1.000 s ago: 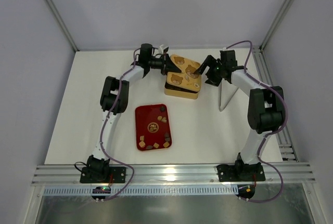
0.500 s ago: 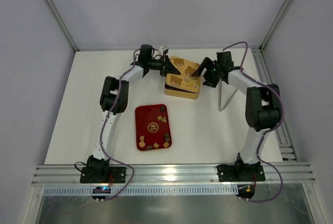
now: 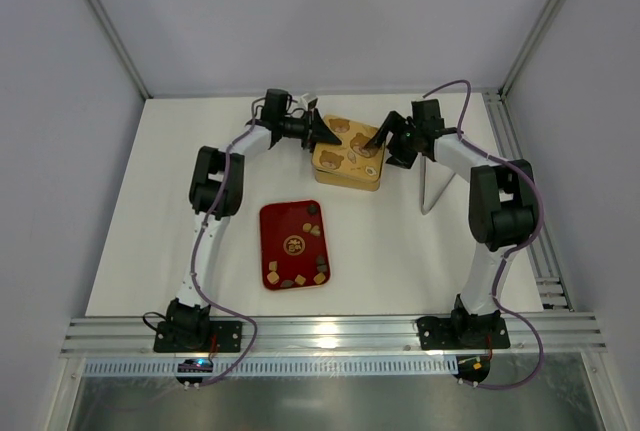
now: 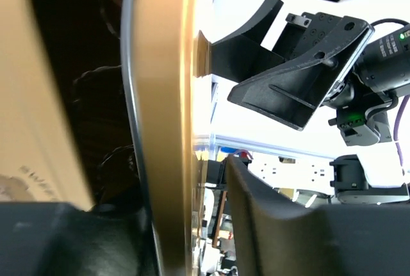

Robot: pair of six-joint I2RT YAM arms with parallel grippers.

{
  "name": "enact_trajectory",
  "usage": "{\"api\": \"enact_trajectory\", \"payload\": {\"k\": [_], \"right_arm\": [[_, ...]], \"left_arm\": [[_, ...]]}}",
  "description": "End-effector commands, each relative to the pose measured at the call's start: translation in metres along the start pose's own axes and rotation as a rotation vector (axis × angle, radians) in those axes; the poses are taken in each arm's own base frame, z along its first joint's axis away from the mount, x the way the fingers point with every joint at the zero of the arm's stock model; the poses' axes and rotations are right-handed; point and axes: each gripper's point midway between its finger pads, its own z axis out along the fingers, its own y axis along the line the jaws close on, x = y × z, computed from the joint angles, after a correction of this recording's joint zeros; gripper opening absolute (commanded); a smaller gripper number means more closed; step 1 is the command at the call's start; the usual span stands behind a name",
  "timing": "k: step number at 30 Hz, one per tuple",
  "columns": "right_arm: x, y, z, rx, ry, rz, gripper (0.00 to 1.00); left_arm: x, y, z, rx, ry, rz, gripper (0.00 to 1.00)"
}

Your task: Pack the chocolate

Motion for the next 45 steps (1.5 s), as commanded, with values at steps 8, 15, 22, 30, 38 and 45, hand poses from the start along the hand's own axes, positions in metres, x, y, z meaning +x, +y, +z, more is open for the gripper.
{"api": "enact_trajectory", "payload": {"k": [8,15,22,30,38,45], "right_arm": [[-0.016,0.02,-0.001,-0.037,-0.061,-0.043,0.82],[-0.016,0.019,-0.001,-0.033,-0.061,-0.045,0.82],[-0.014,0.019,0.0,-0.034,-0.058,-0.047,0.81],[-0.012,0.019,0.0,-0.035,-0.052,-0.046,0.81],[-0.002,0.022,-0.004,-0.044,-0.043,-0.054,0.8],[0.005,0.02,-0.006,-0.043,-0.032,-0.05,0.8]], "left_arm": [[-0.004,-0.02,-0.015,0.001,-0.022,0.045,0.52],[-0.007,-0.021,-0.028,-0.037,-0.052,0.047,0.56],[-0.007,-0.02,-0.036,-0.092,-0.065,0.053,0.59],[-0.005,-0.009,-0.043,-0.162,-0.07,0.051,0.6],[-0.004,0.016,-0.052,-0.321,-0.099,0.037,0.58],[-0.003,0.032,-0.061,-0.44,-0.123,0.034,0.59]]}}
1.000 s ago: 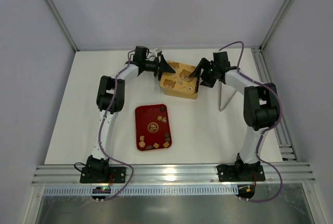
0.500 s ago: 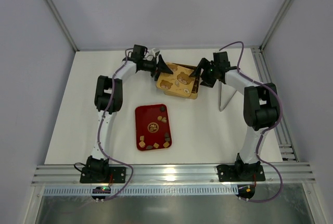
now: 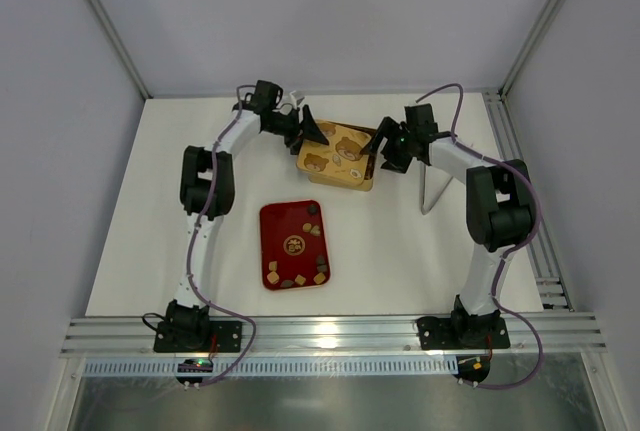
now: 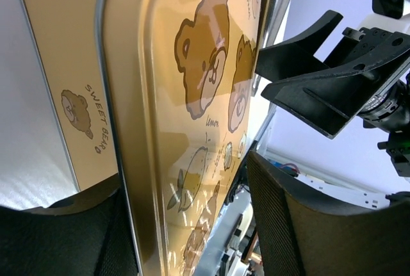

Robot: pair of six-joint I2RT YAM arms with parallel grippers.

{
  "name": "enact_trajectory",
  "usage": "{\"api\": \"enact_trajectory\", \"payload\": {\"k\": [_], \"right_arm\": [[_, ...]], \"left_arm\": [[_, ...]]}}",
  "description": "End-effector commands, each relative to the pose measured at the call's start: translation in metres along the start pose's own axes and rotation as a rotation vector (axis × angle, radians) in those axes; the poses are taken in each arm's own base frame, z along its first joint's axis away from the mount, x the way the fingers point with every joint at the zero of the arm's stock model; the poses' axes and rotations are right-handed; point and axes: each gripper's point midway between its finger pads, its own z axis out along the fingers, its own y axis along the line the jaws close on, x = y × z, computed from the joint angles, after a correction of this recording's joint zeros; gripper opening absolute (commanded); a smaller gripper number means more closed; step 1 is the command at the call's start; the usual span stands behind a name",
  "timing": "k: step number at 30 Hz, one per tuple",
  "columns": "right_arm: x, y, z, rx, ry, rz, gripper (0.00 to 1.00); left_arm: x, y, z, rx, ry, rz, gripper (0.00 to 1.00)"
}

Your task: Pack the chocolate

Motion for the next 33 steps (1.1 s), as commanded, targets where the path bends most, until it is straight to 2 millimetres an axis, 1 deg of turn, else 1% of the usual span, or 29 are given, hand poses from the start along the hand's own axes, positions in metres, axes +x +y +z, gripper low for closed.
{"api": "enact_trajectory", "payload": {"k": [1,6,11,14,17,18,23,25,33], "right_arm": [[-0.011,0.017,-0.012,-0.044,-0.053,-0.031,0.8],[-0.009,0.019,-0.011,-0.052,-0.049,-0.037,0.8],[-0.009,0.022,-0.011,-0.065,-0.046,-0.038,0.8],[-0.008,0.024,-0.011,-0.071,-0.047,-0.039,0.8],[-0.009,0.024,-0.011,-0.074,-0.047,-0.038,0.8],[-0.008,0.024,-0.011,-0.075,-0.045,-0.038,0.8],[-0.008,0.027,-0.01,-0.086,-0.043,-0.038,0.8],[-0.008,0.028,-0.01,-0.091,-0.042,-0.038,0.8],[-0.006,0.029,-0.008,-0.1,-0.035,-0.039,0.8]], "left_arm": [[-0.004,0.019,-0.016,-0.152,-0.05,0.006,0.6],[-0.003,0.009,-0.021,-0.137,-0.052,0.038,0.63],[-0.006,-0.009,-0.03,-0.081,-0.061,0.063,0.63],[-0.009,-0.016,-0.036,-0.058,-0.074,0.069,0.63],[-0.01,-0.018,-0.041,-0.043,-0.084,0.068,0.64],[-0.011,-0.023,-0.043,-0.034,-0.089,0.077,0.64],[-0.013,-0.03,-0.05,0.006,-0.104,0.075,0.65],[-0.014,-0.031,-0.052,0.018,-0.108,0.076,0.65],[-0.013,-0.021,-0.059,0.007,-0.121,0.054,0.63]]}}
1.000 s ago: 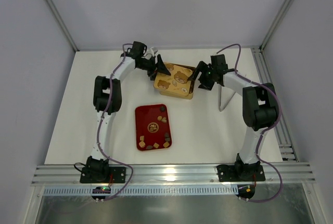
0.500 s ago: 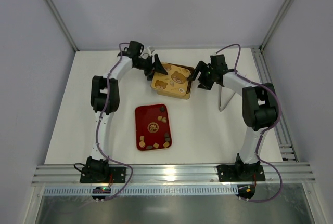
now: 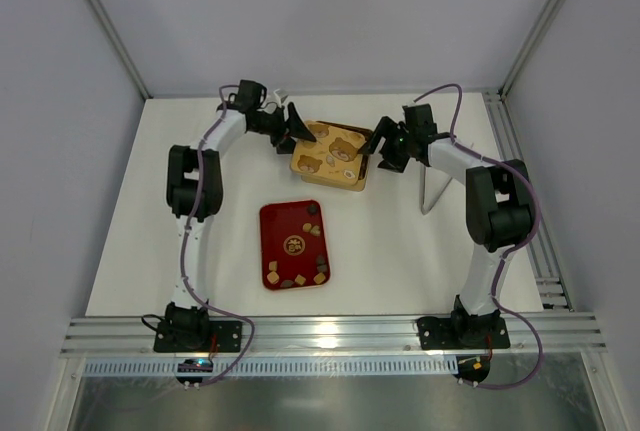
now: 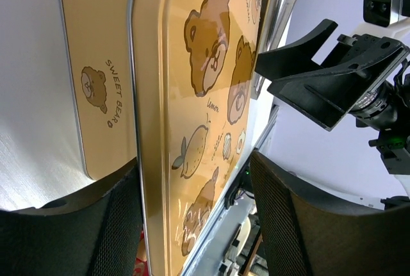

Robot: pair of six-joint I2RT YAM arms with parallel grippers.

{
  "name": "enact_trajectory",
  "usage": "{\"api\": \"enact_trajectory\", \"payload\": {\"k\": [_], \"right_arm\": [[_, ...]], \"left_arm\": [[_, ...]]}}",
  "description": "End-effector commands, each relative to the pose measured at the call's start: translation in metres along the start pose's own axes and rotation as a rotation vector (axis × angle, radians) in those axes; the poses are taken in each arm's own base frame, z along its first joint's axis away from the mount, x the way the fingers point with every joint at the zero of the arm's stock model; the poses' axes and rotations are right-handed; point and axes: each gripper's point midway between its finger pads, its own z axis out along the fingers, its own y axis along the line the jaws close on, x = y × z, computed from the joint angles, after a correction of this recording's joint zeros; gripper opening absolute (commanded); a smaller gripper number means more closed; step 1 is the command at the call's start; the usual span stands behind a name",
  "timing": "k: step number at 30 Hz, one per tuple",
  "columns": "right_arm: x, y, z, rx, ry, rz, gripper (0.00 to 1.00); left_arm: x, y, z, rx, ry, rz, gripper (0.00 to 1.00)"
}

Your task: Pack the chocolate

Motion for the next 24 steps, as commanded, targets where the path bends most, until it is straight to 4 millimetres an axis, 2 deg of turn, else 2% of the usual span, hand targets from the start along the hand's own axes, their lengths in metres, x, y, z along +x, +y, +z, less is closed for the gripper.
{"api": "enact_trajectory", "payload": {"k": [1,18,24], "right_arm": [[-0.011,0.024,-0.01,-0.066,-0.048,-0.033,0.8],[0.004,0.037,-0.003,-0.08,-0.022,-0.056,0.79],[0.006,0.04,0.0,-0.077,-0.013,-0.058,0.76]], "left_arm": [[-0.008,-0.027,-0.023,0.034,-0.053,0.065,0.62],[-0.004,-0.001,-0.027,-0.076,-0.061,0.053,0.57],[0.0,0.006,-0.027,-0.111,-0.054,0.044,0.54]]}}
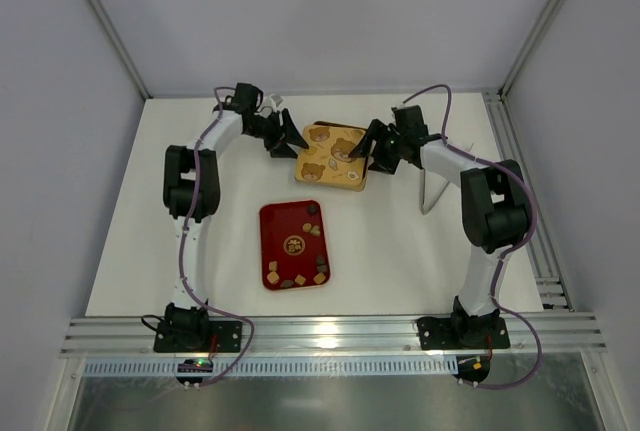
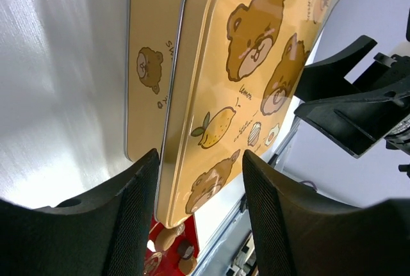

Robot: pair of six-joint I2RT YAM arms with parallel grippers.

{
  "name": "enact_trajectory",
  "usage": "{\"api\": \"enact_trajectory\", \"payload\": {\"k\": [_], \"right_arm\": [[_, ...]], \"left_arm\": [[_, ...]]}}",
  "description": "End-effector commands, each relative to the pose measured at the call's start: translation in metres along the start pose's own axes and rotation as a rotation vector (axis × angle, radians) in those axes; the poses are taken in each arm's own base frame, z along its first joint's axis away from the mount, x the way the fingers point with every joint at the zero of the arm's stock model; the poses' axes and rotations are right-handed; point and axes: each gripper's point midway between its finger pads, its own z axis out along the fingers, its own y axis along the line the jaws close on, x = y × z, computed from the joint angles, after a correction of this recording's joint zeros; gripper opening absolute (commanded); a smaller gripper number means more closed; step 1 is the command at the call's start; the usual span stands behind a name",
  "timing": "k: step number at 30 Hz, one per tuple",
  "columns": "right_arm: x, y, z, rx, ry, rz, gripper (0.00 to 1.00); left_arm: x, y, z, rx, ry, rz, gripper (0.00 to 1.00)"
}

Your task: Pack the chocolate

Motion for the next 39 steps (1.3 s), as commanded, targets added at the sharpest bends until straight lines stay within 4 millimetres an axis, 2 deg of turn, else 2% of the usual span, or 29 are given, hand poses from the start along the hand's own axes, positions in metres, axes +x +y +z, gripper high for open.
{"api": "enact_trajectory", "payload": {"k": [1,18,30,39], "right_arm": [[-0.013,0.02,-0.005,-0.042,-0.047,-0.029,0.76],[-0.019,0.023,-0.002,-0.021,-0.034,-0.042,0.69],[-0.023,0.018,0.006,0.009,-0.017,-0.051,0.68],[-0.025,0.012,0.012,0.045,-0.002,-0.047,0.63]], "left_arm": [[-0.003,-0.016,-0.019,-0.01,-0.036,0.051,0.54],[-0.012,-0.024,-0.01,-0.037,-0.049,0.054,0.49],[-0.02,-0.023,-0.004,-0.07,-0.071,0.055,0.46],[-0.032,-0.024,-0.002,-0.081,-0.099,0.053,0.46]]}}
